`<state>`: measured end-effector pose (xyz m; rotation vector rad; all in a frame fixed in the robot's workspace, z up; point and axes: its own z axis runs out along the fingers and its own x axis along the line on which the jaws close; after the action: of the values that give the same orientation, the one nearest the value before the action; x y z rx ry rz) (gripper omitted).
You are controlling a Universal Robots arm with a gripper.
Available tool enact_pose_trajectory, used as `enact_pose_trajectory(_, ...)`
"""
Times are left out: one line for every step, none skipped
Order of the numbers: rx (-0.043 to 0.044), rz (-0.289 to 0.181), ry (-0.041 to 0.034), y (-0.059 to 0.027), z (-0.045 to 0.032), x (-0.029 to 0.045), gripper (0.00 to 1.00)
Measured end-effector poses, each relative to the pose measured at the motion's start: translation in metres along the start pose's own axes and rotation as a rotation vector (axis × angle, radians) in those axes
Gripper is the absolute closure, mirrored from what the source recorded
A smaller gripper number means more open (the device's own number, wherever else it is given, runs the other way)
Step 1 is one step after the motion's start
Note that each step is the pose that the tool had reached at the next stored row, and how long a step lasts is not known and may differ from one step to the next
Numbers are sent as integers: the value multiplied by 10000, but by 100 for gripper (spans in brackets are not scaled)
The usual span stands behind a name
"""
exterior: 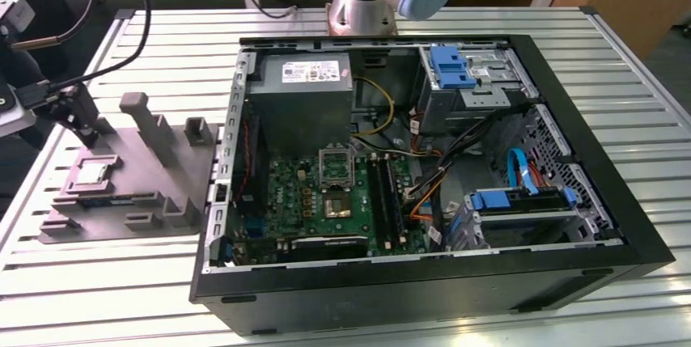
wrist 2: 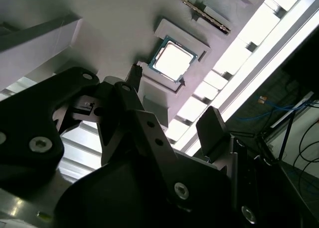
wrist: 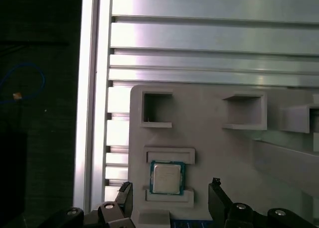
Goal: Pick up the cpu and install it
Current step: 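Pick up the cpu and move it towards the insertion slot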
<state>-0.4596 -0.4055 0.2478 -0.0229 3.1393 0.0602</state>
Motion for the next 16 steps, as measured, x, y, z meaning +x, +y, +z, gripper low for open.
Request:
enact_pose_trajectory(0, 0, 0, -1, 16, 0, 29)
enact_pose_trajectory(0, 0, -1, -1, 30, 0, 29)
enact_pose_trajectory(0, -1, 0, -2, 43, 0, 29)
enact_pose_trajectory(0, 0, 0, -2, 54, 0, 29)
enact_pose_trajectory(1, 0, 1, -3, 59, 0, 29)
enact_pose_trajectory(1, 0, 2, -3, 60, 0, 29)
enact_pose_trajectory(2, 0, 3, -3, 60, 0, 29)
enact_pose_trajectory(2, 0, 3, -3, 60, 0, 29)
enact_pose_trajectory(1, 0, 0, -3, 62, 0, 29)
enact_pose_trajectory(0, 0, 0, -3, 62, 0, 29)
enact_pose_trajectory(0, -1, 0, -3, 62, 0, 29)
enact_pose_trajectory(1, 0, 1, -3, 62, 0, 29)
enact_pose_trajectory(1, 0, 0, -3, 62, 0, 29)
enact_pose_trajectory(1, 0, 0, -3, 62, 0, 29)
enact_pose_trajectory(1, 0, 0, -3, 62, 0, 29)
enact_pose_trajectory(1, 0, 1, -3, 62, 0, 29)
